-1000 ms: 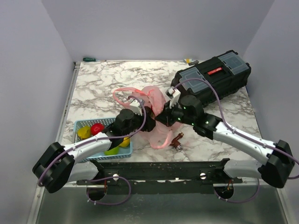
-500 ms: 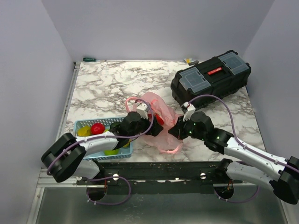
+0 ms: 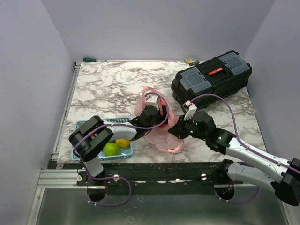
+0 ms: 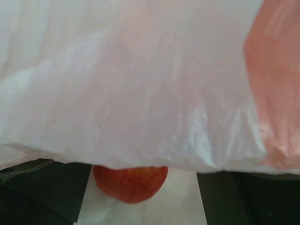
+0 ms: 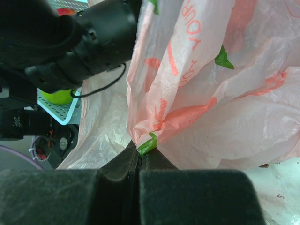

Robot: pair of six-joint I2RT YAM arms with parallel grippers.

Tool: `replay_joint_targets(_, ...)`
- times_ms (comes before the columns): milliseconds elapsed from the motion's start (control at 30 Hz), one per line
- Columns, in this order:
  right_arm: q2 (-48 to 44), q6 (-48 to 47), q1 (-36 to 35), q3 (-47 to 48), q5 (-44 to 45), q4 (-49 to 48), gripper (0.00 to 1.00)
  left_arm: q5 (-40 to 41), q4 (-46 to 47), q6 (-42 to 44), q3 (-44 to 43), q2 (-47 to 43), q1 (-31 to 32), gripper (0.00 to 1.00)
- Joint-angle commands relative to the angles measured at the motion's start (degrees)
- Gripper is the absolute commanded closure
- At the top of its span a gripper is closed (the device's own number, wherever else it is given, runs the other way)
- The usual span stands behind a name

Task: Take the fake fruits out of the plastic bag
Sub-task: Take out the fake fruit from the plastic bag.

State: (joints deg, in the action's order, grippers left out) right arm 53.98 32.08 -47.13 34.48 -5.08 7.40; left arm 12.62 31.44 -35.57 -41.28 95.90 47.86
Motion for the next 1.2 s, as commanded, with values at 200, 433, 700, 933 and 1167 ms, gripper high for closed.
replay_joint_targets(200,-2.4,0.5,0.0,2.1,-1.1,1.9,0.99,15.9,-9.3,-2.1,-8.6,7.8,3.8,0.27)
replay_joint_targets(433,-4.0,0.7,0.0,1.4,-0.6,2.4,0.99,13.6,-13.5,3.9,-10.7,8.1,3.9,0.65)
replay_joint_targets(700,-5.0,0.4,0.0,-0.6,0.8,2.1,0.99,-1.8,-20.2,9.1,-9.7,-2.4,3.8,0.9)
replay_joint_targets(933,-4.2,-0.3,0.0,-1.2,3.2,2.0,0.99,-15.3,-22.2,7.1,-3.3,-14.8,3.1,0.95)
replay_joint_targets(1167,-3.2,-1.5,0.0,0.0,9.2,4.3,0.99,-22.4,-27.0,6.5,-1.3,-21.4,2.1,1.0)
